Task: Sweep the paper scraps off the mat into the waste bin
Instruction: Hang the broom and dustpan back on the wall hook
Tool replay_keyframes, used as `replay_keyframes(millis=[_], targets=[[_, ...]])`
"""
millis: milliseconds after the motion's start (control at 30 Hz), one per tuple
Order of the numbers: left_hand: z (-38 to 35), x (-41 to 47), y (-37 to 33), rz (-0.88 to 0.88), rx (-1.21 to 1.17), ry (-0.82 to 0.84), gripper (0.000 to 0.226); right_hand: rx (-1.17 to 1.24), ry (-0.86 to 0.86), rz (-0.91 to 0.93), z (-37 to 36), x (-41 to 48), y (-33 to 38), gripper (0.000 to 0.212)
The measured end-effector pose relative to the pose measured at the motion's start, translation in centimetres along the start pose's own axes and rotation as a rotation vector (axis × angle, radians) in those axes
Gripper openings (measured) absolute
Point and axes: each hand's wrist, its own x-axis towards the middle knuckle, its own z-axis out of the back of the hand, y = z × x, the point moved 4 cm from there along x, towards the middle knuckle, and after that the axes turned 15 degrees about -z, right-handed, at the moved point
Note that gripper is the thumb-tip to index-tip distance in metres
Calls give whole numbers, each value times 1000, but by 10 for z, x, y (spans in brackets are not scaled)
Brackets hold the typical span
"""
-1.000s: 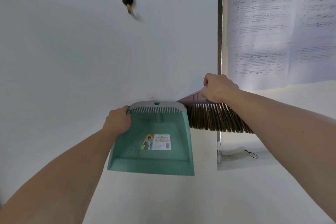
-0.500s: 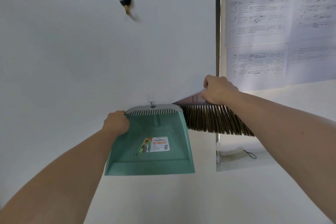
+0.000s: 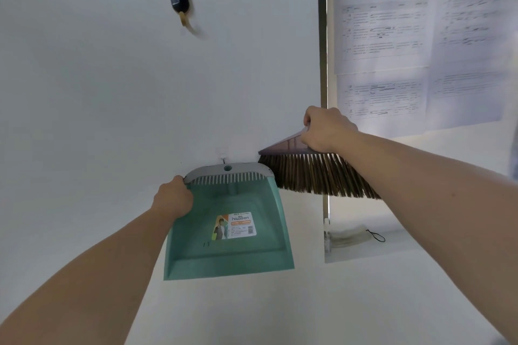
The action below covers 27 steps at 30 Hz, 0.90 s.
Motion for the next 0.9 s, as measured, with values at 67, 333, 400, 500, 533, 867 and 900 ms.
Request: replay_keyframes(millis=[67,333,400,500,533,867,900], targets=[[1,-2,-3,0,4,6,32,22,-41,7,12,0,3,36],[4,-11,-13,37,7,20,39,107,-198,84,43,-3,21,33],[5,-11,-13,50,-9,22,41,128,-216,107,46,-5,25,34],[11,-11,-12,65,-16,24,46,165,-232,160,49,-7,31,34],[14,-9,-12,60,-6,14,49,185,-235,185,49,-6,33,35],[31,4,-19,-107,74,96,42,290,-184,268,25,5,61,36],[30,4,-20,-115,86,119,37,292,-181,272,24,5,63,37]])
